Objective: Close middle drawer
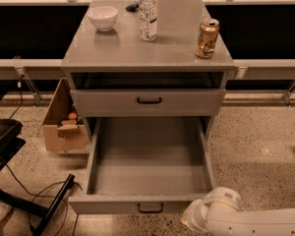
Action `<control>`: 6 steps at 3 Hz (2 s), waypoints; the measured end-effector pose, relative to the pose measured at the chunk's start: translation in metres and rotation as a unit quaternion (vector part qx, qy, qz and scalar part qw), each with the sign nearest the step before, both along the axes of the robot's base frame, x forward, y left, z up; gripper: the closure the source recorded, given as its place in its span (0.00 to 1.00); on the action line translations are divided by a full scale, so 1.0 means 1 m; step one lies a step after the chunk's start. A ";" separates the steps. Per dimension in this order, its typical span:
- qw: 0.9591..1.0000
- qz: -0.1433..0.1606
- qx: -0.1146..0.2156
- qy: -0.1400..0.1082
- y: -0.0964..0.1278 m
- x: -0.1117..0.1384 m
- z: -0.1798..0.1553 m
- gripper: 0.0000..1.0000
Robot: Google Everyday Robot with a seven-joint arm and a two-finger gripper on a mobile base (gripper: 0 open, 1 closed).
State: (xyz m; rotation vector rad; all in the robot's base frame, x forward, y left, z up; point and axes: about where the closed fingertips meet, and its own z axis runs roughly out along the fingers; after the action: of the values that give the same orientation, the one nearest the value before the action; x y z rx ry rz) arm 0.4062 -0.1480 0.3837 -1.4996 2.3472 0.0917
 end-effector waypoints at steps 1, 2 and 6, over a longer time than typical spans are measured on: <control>0.999 0.007 -0.005 -0.032 0.012 0.027 0.015 1.00; 0.997 0.024 -0.016 -0.067 0.029 0.055 0.032 1.00; 0.993 0.037 -0.012 -0.110 0.013 0.133 0.011 1.00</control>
Offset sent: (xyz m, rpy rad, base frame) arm 0.0866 0.0523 0.0514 -0.0560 -0.2154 0.0747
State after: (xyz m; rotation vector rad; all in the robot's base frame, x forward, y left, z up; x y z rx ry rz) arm 0.5390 -0.1347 0.3948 -1.5249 2.1266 -0.0793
